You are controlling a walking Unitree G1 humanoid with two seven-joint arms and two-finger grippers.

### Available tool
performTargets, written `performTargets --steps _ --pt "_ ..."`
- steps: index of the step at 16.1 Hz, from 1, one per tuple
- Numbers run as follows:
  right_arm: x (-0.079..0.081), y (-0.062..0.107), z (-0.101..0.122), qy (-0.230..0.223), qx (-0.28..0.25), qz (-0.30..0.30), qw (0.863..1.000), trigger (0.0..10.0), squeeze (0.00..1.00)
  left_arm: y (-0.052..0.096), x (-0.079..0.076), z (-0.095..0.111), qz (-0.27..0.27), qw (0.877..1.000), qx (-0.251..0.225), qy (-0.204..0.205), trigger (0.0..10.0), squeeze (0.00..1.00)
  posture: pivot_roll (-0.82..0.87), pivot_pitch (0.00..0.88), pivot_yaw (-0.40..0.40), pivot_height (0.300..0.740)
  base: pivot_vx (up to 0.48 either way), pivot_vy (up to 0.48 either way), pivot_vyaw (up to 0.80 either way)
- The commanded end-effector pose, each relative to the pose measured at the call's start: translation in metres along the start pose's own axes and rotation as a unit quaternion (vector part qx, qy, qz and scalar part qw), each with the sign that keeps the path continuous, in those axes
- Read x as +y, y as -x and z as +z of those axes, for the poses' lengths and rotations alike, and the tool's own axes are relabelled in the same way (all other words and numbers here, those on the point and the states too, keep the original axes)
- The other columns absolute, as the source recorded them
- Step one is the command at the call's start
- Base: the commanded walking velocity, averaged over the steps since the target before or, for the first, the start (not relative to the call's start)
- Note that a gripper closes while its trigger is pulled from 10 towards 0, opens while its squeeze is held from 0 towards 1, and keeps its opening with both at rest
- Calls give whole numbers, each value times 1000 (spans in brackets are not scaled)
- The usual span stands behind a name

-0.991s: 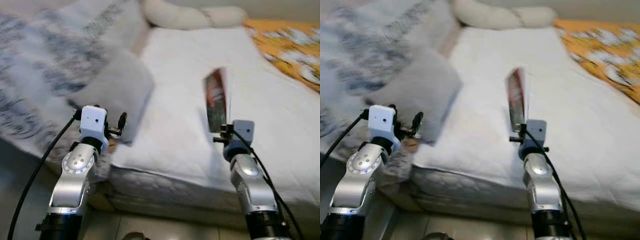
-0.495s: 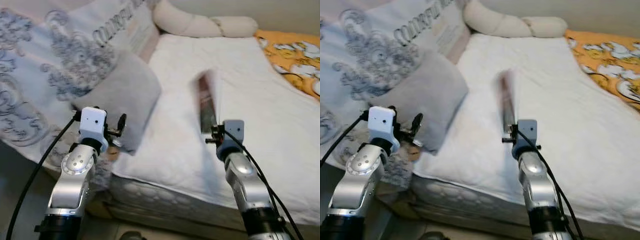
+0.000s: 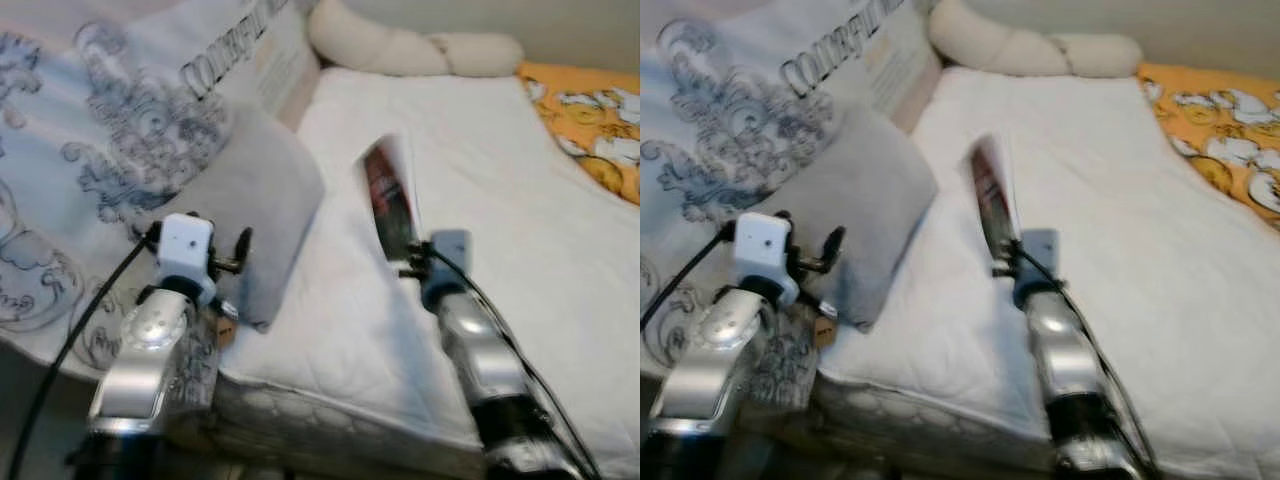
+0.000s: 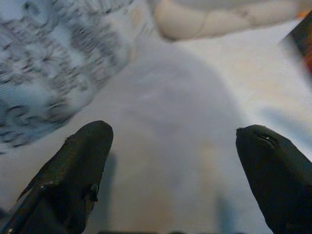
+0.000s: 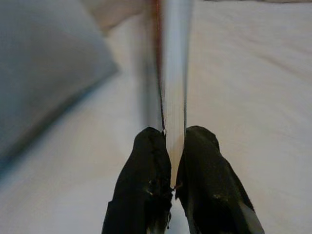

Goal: Clean up the room

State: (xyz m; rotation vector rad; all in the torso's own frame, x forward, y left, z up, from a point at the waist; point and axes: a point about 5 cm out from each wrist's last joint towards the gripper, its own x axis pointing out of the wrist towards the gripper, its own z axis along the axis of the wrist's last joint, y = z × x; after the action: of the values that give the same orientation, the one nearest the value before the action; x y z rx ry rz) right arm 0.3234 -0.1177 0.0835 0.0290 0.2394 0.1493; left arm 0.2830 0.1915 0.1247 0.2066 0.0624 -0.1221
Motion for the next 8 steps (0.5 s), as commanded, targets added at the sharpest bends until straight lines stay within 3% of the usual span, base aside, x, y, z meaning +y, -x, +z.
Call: performTargets --steps 1,4,5,8 --pt "-3 -3 14 1 -31 3 1000 10000 0 -2 -6 4 -13 1000 -4 -6 10000 0 189 0 18 740 307 0 0" --pt "0 -9 20 -27 -32 11 999 10000 0 1 -8 1 -23 1000 6 -11 10000 0 196 0 15 740 162 0 0" --pt "7 -20 27 -89 -11 37 995 10000 0 6 -14 -2 -54 998 21 -30 10000 0 208 0 6 740 0 0 0" --pt "13 -35 29 -191 55 76 977 10000 0 14 -19 -1 -111 993 25 -41 10000 0 226 0 -5 740 0 0 0"
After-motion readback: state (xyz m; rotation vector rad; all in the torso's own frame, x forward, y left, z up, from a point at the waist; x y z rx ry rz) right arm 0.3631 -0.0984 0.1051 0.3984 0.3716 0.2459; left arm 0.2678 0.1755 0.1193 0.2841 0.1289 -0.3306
